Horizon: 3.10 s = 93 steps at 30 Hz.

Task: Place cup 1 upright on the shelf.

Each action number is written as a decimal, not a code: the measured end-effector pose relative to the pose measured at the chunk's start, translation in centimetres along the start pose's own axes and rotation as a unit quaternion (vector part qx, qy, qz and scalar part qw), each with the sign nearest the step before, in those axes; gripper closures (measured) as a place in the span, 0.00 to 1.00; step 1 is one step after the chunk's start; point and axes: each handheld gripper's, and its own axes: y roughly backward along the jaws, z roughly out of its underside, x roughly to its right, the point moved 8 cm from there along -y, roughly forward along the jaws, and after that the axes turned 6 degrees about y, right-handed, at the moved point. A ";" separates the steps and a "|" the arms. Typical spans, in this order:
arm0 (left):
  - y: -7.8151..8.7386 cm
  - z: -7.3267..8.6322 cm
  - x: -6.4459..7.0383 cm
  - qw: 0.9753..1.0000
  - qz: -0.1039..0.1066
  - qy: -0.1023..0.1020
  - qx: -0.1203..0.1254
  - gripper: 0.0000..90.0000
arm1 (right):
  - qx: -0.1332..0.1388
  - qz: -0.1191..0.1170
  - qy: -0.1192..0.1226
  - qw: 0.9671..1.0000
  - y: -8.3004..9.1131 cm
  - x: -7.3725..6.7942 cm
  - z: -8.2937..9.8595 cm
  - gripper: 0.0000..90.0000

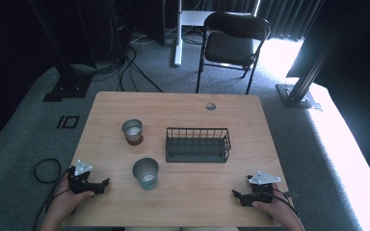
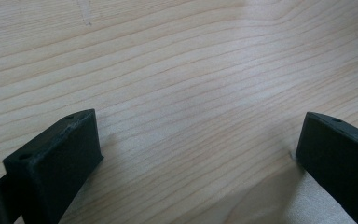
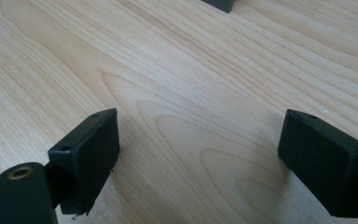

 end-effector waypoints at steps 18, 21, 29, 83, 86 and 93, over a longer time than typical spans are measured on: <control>0.0 0.0 0.0 1.000 0.000 0.000 0.000 0.00 | -0.002 -0.003 -0.002 1.000 -0.2 -0.5 -0.4 0.14; 0.0 0.0 0.0 1.000 0.000 0.000 0.000 0.00 | -0.001 -0.008 0.002 1.000 -0.4 -0.8 -0.9 0.14; 0.0 0.0 0.0 1.000 0.000 0.000 0.000 0.00 | 0.003 -0.014 0.014 1.000 -1.1 -1.5 -2.7 0.14; 0.0 0.0 0.0 1.000 0.001 -0.001 0.000 0.00 | 0.074 -0.169 0.097 0.978 -7.7 -13.6 -13.4 0.15; 0.0 0.0 0.0 1.000 0.001 -0.001 0.000 0.00 | 0.077 -0.174 0.102 0.976 -8.0 -14.1 -13.9 0.15; 0.0 0.0 0.0 1.000 0.002 -0.001 0.000 0.00 | 0.086 -0.180 0.113 0.973 -8.6 -15.2 -14.9 0.15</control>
